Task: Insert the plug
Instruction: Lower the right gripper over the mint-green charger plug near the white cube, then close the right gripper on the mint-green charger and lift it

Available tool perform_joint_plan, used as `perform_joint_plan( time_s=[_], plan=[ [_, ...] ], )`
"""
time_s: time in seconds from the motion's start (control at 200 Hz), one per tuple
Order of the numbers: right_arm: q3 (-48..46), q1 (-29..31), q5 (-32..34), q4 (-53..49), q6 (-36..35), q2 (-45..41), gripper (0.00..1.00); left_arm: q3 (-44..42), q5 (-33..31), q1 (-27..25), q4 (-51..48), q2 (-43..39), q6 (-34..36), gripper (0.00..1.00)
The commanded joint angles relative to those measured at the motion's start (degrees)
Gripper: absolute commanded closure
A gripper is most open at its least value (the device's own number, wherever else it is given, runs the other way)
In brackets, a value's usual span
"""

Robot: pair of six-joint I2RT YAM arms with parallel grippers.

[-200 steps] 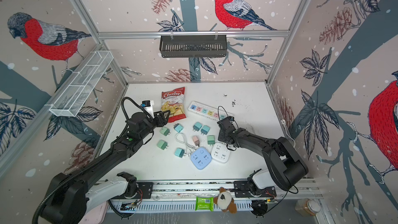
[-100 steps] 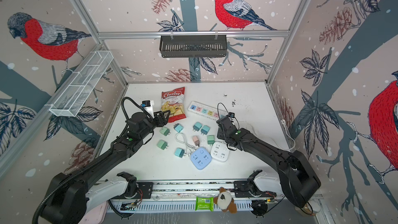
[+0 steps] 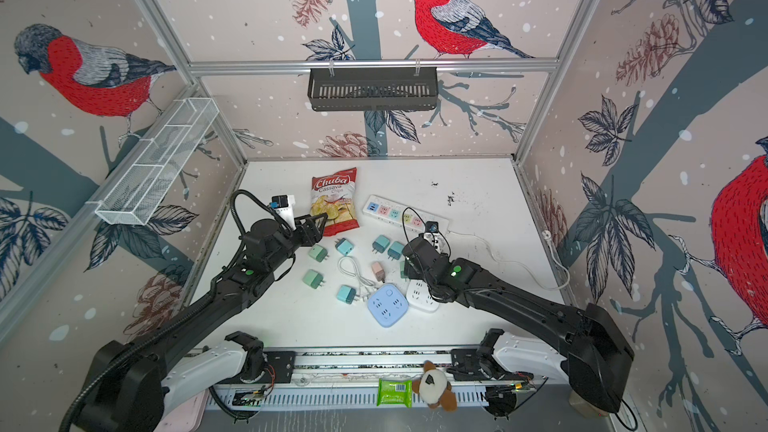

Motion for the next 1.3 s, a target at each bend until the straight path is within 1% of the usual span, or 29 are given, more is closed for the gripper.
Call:
perform_joint_plan(
  time_s=[0.0, 0.04, 0.06, 0.135, 0.255, 0.615, 0.766, 0.841, 0.946, 1.121, 1.296],
  plan=[
    [1.6, 0.8, -1.3, 1.5, -0.4, 3.7, 0.27, -0.3, -0.1, -0.1, 3.1, -0.5, 0.8, 0.32],
    [2.1, 1.2, -1.3, 1.7, -0.5, 4.8, 0.27, -0.2, -0.1, -0.1, 3.0, -0.6, 0.7, 0.32],
    [2.5, 1.3, -1.5, 1.9, -0.7, 6.9, 0.27, -0.2, -0.2, -0.1, 3.1, -0.5, 0.8, 0.32],
    [3.9, 1.4, -2.4, 2.2, -1.1, 10.5, 0.27, -0.1, -0.1, -0.1, 3.1, -0.3, 0.7, 0.31],
    [5.6, 1.3, -3.3, 2.6, -1.6, 14.7, 0.28, 0.0, 0.0, -0.2, 2.9, -0.1, 0.8, 0.32],
    [2.2, -1.2, -10.2, 9.6, -4.2, 18.4, 0.27, 0.1, 0.0, -0.1, 2.8, -0.1, 0.7, 0.31],
    [1.5, -2.1, -10.5, 10.0, -4.3, 19.3, 0.29, 0.1, -0.2, -0.1, 2.6, -0.3, 0.7, 0.31],
    [1.4, -2.1, -11.1, 10.4, -4.6, 19.7, 0.32, 0.2, -0.3, -0.1, 2.6, -0.3, 0.6, 0.31],
    [1.9, -2.1, -10.7, 9.6, -4.6, 20.8, 0.38, 0.3, -0.2, -0.1, 2.5, -0.3, 0.7, 0.31],
    [1.9, -2.1, -10.6, 9.5, -5.1, 21.7, 0.40, 0.1, -0.4, -0.1, 2.6, -0.5, 0.6, 0.31],
    [1.2, -2.0, -10.1, 9.9, -4.8, 21.7, 0.50, 0.2, -0.4, -0.1, 2.5, -0.2, 0.6, 0.30]
  ],
)
